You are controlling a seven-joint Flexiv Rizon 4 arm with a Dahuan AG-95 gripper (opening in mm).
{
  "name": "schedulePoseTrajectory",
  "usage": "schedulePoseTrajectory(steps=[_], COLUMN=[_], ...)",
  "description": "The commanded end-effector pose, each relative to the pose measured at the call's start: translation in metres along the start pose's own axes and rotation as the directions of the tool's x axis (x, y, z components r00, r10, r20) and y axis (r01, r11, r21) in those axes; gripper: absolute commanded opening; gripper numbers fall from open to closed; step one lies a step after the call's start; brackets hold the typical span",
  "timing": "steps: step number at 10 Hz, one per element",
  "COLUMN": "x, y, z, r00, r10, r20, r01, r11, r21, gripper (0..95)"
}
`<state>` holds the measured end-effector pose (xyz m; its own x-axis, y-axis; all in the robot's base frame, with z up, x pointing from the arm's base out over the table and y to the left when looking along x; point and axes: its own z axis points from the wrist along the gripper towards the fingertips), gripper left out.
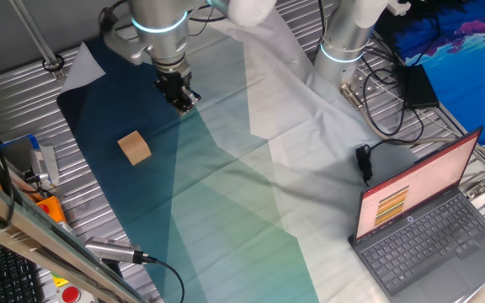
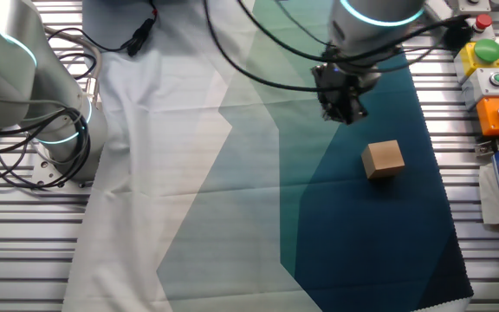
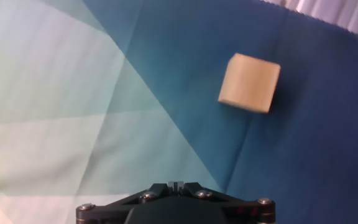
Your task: Pick up one small block
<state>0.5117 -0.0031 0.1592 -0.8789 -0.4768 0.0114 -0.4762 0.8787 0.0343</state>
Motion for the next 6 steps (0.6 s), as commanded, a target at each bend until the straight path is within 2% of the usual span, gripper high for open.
schedulePoseTrajectory(steps=[1,2,4,6], x=[-0.011,-0.024,-0.036,-0.038], y=[-0.007,-0.015,-0.024,-0.032], z=[0.004,0.009,0.018,0.023], r00=[0.999,0.997,0.992,0.991], r10=[-0.023,-0.069,-0.118,-0.126], r20=[-0.027,-0.035,-0.037,-0.042], r01=[0.023,0.068,0.117,0.125], r11=[1.0,0.997,0.993,0.992], r21=[-0.016,-0.018,-0.021,-0.028], gripper=[0.0,0.0,0.0,0.0])
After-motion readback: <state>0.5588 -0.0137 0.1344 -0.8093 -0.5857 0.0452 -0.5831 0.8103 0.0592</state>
